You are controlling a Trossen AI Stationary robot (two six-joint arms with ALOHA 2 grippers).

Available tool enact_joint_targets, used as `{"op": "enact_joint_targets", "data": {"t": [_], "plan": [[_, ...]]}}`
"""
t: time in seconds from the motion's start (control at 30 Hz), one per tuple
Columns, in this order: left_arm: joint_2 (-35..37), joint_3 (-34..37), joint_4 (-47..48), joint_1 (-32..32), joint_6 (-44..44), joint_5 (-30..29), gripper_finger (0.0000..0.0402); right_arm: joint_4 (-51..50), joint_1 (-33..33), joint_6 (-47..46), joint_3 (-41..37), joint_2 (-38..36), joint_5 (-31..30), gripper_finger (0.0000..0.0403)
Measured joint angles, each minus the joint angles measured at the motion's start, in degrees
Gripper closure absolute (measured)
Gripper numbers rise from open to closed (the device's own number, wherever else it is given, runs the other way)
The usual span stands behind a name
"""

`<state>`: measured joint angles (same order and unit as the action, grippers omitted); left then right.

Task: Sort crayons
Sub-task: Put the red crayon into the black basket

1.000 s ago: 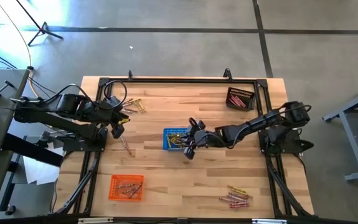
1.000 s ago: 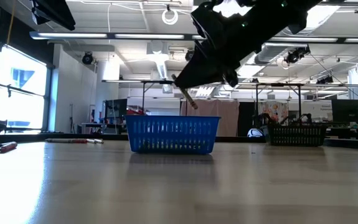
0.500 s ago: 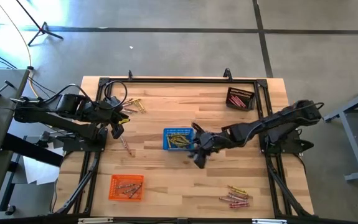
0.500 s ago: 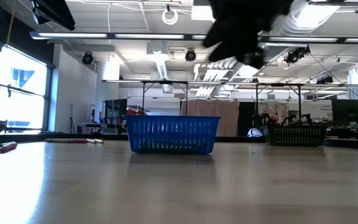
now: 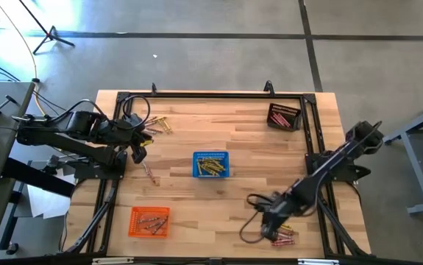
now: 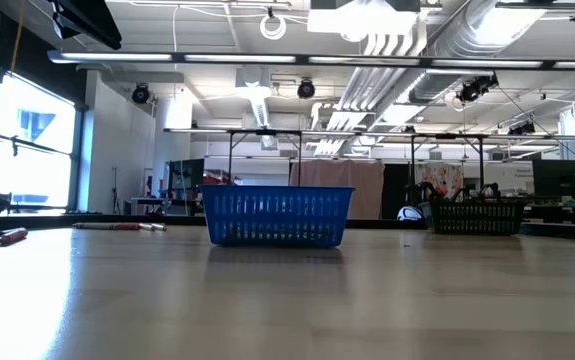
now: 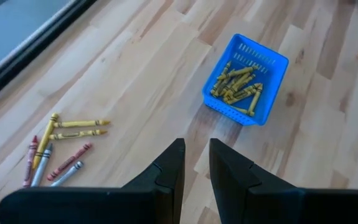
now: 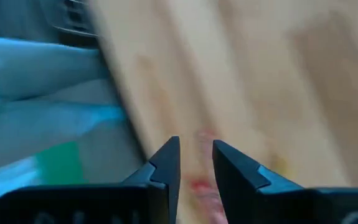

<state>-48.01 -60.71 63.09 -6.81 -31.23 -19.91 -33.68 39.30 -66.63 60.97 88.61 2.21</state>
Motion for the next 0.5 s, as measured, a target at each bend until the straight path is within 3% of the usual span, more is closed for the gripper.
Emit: {"op": "enact_joint_targets", "data": {"t": [0.13,0.33,0.5], "plan": [[0.00,0.00,-0.03,0.01,-0.04,-1.33,0.0341,-7.41,2.75,-5.58,-0.08,1.29,-2.45,0.0325],[-0.02,0.00,-0.18,0.02,-1.23,-1.37,0.0341,-7.33,2.72,-3.13,-0.06,6.23,4.35,0.0325],[0.00,0.00,-0.20,0.02,-1.72,-1.35,0.0341,-8.51,2.63,-2.21,-0.08,9.52,5.63,0.0325]]}}
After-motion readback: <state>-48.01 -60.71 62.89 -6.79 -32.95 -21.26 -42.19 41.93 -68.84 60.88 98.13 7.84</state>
